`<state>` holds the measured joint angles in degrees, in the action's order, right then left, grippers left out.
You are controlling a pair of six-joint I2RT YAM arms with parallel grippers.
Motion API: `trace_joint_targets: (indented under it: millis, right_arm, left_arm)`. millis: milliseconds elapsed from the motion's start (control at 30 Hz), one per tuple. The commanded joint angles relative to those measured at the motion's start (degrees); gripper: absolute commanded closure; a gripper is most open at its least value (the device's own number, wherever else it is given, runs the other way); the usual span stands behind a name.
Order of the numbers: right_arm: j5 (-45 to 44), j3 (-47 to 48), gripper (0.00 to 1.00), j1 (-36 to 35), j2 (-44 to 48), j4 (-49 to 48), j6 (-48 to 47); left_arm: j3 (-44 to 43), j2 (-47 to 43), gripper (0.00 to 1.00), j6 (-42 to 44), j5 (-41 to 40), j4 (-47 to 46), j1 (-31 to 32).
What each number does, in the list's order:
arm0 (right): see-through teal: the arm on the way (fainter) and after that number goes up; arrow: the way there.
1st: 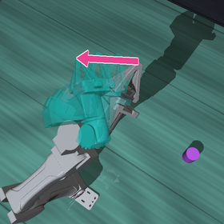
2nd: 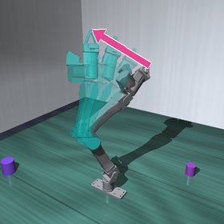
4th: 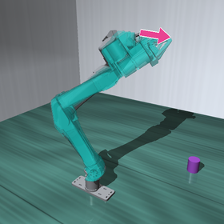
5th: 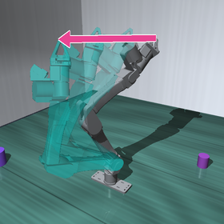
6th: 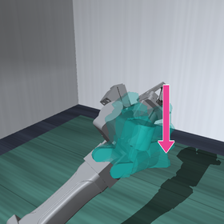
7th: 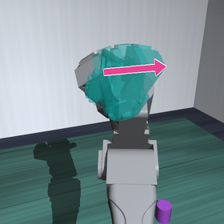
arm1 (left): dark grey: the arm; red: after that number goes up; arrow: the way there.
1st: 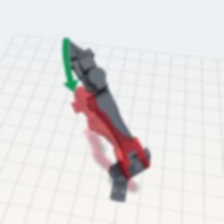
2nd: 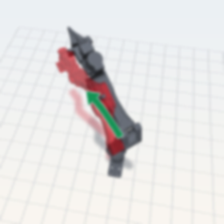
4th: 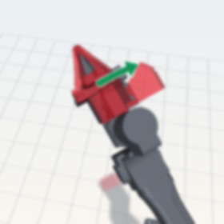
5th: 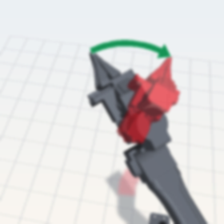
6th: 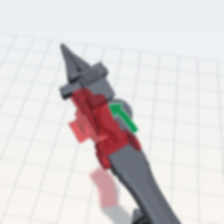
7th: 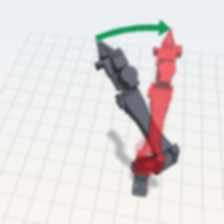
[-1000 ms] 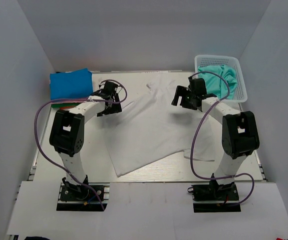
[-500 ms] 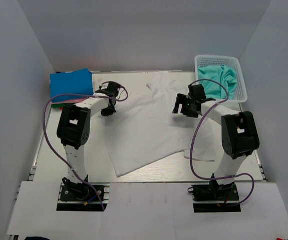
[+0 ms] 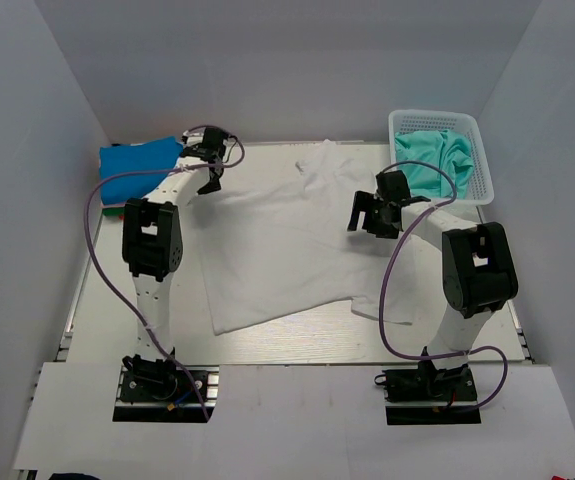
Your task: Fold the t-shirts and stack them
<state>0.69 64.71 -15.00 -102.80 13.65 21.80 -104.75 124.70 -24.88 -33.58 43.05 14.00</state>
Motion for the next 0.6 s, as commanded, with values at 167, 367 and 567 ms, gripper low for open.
trace_joint_targets:
  millis: [167, 367, 567]
  right_arm:
    - [-3.2, 5.3, 0.10, 0.2, 2.4, 1.9, -1.9]
    - [-4.1, 4.6, 0.10, 0.3, 2.8, 2.3, -1.6]
    - [-7.1, 0.2, 0.10, 0.3, 5.4, 2.7, -0.1]
  left_arm:
    - [-9.7, 0.0, 0.00, -9.4, -0.4, 14.6, -3.2]
    - [4.4, -11.5, 0.00, -4.5, 14.9, 0.0, -0.6]
    - [21.5, -16.6, 0.00, -1.7, 29.4, -10.2, 3.1]
